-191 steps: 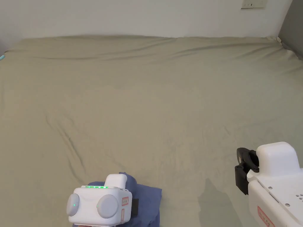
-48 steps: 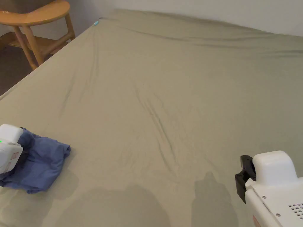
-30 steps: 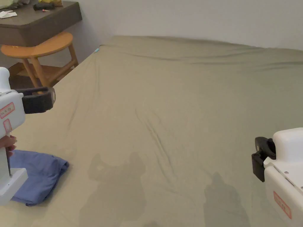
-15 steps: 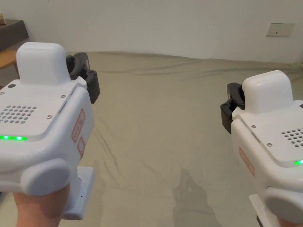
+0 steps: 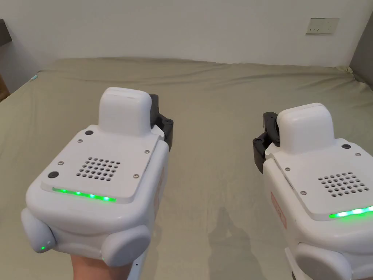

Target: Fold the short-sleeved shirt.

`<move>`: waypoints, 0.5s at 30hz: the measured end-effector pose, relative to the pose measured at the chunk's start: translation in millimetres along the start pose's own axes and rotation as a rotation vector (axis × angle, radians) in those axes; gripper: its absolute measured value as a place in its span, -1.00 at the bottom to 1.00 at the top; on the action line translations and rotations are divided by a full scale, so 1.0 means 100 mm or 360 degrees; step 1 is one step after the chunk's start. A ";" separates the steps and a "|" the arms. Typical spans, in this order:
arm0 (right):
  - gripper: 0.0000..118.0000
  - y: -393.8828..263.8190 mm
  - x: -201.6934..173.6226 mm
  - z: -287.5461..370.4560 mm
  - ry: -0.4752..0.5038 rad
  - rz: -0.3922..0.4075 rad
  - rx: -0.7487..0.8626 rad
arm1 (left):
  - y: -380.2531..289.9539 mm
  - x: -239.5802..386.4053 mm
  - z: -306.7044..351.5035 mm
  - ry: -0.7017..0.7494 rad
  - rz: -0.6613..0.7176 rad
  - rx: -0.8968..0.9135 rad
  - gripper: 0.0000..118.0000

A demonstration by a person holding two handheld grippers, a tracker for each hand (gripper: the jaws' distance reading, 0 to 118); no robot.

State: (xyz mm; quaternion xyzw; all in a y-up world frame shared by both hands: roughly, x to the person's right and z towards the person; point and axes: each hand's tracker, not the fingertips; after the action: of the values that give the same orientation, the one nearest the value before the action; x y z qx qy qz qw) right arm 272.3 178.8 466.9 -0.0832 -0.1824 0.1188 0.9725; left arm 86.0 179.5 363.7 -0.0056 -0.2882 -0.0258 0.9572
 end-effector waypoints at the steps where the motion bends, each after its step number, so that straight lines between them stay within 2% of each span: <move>1: -0.97 -0.01 0.00 0.00 0.0000 -0.0001 -0.0007 | -0.02 -0.01 -0.02 -0.0011 0.0007 -0.0017 -1.00; 15: -0.96 -0.06 -0.06 -0.03 0.0009 -0.0038 -0.0021 | -0.03 0.05 0.05 0.0164 -0.0134 0.0036 -1.00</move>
State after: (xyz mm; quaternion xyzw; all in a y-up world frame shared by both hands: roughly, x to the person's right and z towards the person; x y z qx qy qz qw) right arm 269.2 170.8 463.0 -0.0876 -0.1815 0.1058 0.9738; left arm 87.4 176.4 370.5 0.0187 -0.2388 -0.0632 0.9688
